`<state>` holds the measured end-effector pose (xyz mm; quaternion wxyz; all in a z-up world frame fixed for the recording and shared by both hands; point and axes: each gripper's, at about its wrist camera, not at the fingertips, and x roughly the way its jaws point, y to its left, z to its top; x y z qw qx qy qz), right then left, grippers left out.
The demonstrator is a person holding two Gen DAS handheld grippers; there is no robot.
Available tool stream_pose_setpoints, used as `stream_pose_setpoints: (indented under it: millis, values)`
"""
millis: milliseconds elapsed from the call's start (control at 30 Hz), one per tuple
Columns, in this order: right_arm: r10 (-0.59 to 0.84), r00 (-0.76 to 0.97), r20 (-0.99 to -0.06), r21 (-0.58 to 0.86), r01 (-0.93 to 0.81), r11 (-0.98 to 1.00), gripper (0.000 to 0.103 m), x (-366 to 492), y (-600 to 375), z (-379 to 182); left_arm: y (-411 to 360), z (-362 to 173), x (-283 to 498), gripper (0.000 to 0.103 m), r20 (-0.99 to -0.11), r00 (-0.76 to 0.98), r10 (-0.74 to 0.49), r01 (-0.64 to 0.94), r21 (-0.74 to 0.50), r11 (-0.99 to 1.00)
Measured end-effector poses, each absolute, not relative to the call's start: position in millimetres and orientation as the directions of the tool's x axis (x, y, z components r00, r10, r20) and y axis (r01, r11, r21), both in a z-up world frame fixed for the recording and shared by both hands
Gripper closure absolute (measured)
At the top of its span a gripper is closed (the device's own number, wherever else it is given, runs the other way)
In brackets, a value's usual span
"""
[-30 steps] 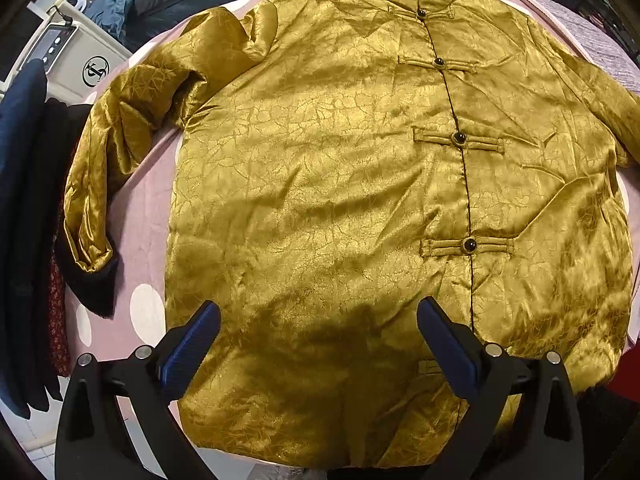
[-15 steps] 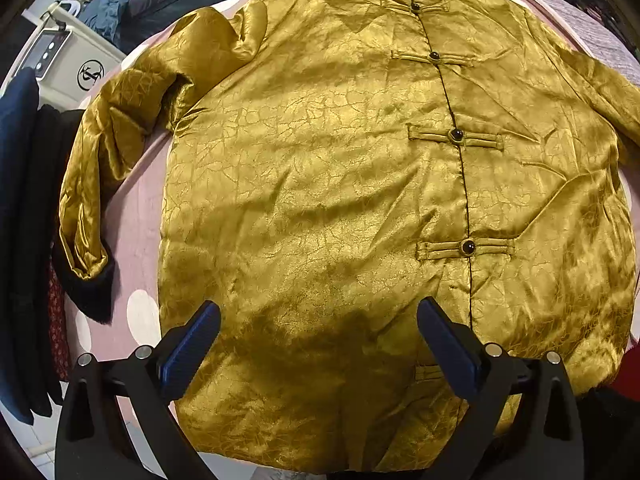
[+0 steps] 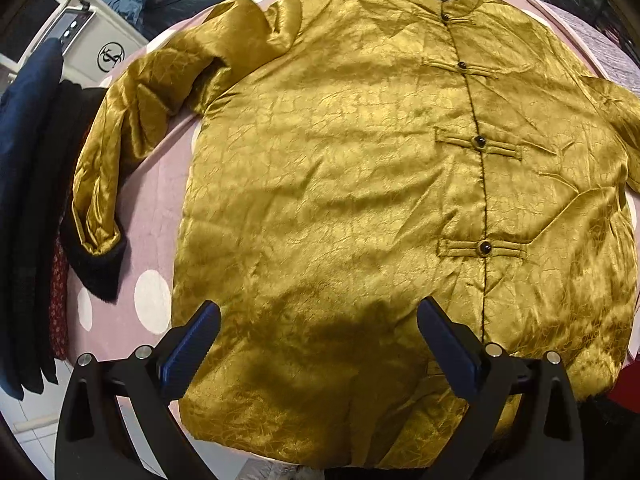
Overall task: Fold large clothes
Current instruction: 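Grasp the black fur cuff with the right tool and lift it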
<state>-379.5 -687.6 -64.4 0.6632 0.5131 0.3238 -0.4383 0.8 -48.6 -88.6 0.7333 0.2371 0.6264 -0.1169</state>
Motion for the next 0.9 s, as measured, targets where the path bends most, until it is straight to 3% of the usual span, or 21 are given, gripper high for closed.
stream_pose_setpoints:
  millis: [100, 200, 333, 367, 400, 433, 633, 733, 833, 900]
  values:
    - [-0.266, 0.375, -0.888, 0.379, 0.925, 0.04, 0.019, -399.8, -672.2, -74.3, -48.2, -89.6, 0.1, 0.006, -0.974, 0.188, 0.129, 0.469, 0.205, 0.859]
    - [-0.161, 0.421, -0.893, 0.427, 0.904, -0.005, 0.019, -410.8, -660.1, -100.2, -55.2, -89.3, -1.1, 0.007, -0.974, 0.192, 0.12, 0.486, 0.201, 0.851]
    - [-0.131, 0.587, -0.799, 0.6, 0.792, -0.116, 0.019, -409.8, -646.9, -123.7, -70.5, -86.9, -5.8, 0.006, -0.973, 0.203, 0.11, 0.526, 0.203, 0.826]
    - [-0.146, 0.621, -0.77, 0.637, 0.757, -0.143, 0.029, -409.9, -644.8, -127.0, -73.4, -86.0, -6.9, 0.006, -0.973, 0.207, 0.106, 0.536, 0.204, 0.819]
    - [-0.153, 0.641, -0.752, 0.659, 0.736, -0.155, 0.047, -408.2, -642.4, -129.8, -75.8, -84.9, -8.0, 0.006, -0.972, 0.21, 0.104, 0.544, 0.205, 0.814]
    - [-0.155, 0.641, -0.751, 0.66, 0.735, -0.157, 0.078, -405.9, -640.0, -129.1, -77.8, -83.7, -9.0, 0.006, -0.971, 0.214, 0.104, 0.549, 0.208, 0.809]
    - [-0.292, 0.728, -0.621, 0.743, 0.665, 0.076, 0.084, -399.0, -622.7, -51.6, -66.6, -76.8, -9.0, 0.006, -0.966, 0.239, 0.101, 0.516, 0.214, 0.829]
    - [-0.39, 0.743, -0.544, 0.78, 0.619, 0.091, 0.084, -418.4, -613.9, -20.1, -51.8, -74.1, -4.5, 0.006, -0.965, 0.247, 0.088, 0.456, 0.196, 0.868]
    - [-0.339, 0.644, -0.685, 0.662, 0.745, 0.077, 0.084, -405.6, -609.7, -30.2, -39.6, -77.3, 0.7, 0.006, -0.97, 0.231, 0.07, 0.425, 0.166, 0.89]
    - [-0.317, 0.612, -0.725, 0.621, 0.779, 0.085, 0.084, -394.0, -600.9, -37.5, -34.9, -79.7, 0.7, 0.006, -0.97, 0.231, 0.079, 0.43, 0.174, 0.886]
